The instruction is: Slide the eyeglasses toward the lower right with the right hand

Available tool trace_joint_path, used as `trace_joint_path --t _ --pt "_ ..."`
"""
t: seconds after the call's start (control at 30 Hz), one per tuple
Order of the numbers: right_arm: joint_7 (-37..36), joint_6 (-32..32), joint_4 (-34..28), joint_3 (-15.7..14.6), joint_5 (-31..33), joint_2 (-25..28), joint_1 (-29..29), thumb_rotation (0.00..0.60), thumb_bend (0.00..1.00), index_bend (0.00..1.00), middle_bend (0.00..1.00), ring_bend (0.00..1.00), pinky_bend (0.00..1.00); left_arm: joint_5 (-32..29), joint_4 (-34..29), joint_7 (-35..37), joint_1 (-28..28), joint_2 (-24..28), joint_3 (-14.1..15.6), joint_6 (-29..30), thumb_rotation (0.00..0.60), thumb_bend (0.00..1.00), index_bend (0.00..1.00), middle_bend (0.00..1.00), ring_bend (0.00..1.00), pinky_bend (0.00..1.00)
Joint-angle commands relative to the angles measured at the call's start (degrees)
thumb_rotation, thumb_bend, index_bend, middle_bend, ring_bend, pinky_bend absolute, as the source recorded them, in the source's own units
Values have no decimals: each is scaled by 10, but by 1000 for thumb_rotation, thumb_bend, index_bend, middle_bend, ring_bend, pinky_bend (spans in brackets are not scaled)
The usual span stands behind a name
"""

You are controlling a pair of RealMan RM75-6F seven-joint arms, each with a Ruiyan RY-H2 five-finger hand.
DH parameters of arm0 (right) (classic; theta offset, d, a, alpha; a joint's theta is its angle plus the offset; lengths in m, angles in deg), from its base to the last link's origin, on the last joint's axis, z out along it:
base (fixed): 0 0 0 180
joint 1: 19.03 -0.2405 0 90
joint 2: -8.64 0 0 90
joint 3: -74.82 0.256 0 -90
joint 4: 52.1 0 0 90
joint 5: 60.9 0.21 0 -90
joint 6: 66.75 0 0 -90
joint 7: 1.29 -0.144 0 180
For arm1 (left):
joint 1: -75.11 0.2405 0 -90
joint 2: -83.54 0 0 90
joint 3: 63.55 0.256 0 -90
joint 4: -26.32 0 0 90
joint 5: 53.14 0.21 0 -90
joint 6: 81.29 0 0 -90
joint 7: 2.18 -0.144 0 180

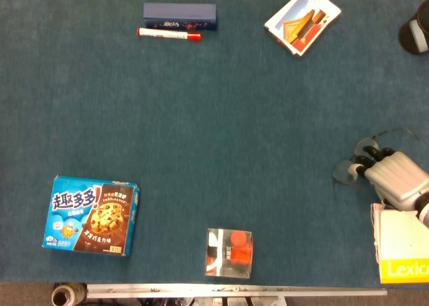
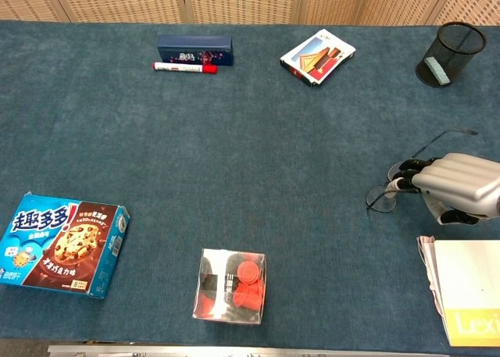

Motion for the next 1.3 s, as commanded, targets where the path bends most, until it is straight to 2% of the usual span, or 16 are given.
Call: trace_joint_path --t 0.03,0.17,0.3,0.73,0.87,1.0,1.17,1.3 --pt "-3 2 -1 -1 -4 1 1 600 1000 230 190 75 207 0 0 0 0 0 0 0 600 222 424 286 298 457" --pt "-11 17 -9 -2 -26 9 10 600 1000 230 190 75 207 1 0 1 0 0 0 1 600 222 424 286 298 457" --pt "-34 45 -26 -6 -77 25 25 600 1000 229 190 75 207 3 0 -2 0 0 1 1 600 222 423 285 298 457" --pt "-169 180 -76 -39 -344 103 83 600 1000 229 194 75 207 3 0 -6 -2 -1 2 -3 600 222 423 286 298 457" --pt "-201 225 -70 -34 -387 113 99 600 983 229 203 75 207 2 0 -4 -2 -1 1 -3 600 222 423 286 298 457" --pt "-215 270 -60 -21 -411 115 119 600 853 229 207 75 207 1 0 -3 -2 -1 1 -4 600 222 423 286 298 457" --pt "-214 342 -28 17 -422 95 148 600 562 229 207 75 207 1 0 -4 -3 -1 1 -5 600 222 423 286 298 457" --pt "-201 396 7 62 -405 68 169 600 354 194 205 75 207 0 0 -4 -3 -1 1 -6 600 222 423 286 298 457"
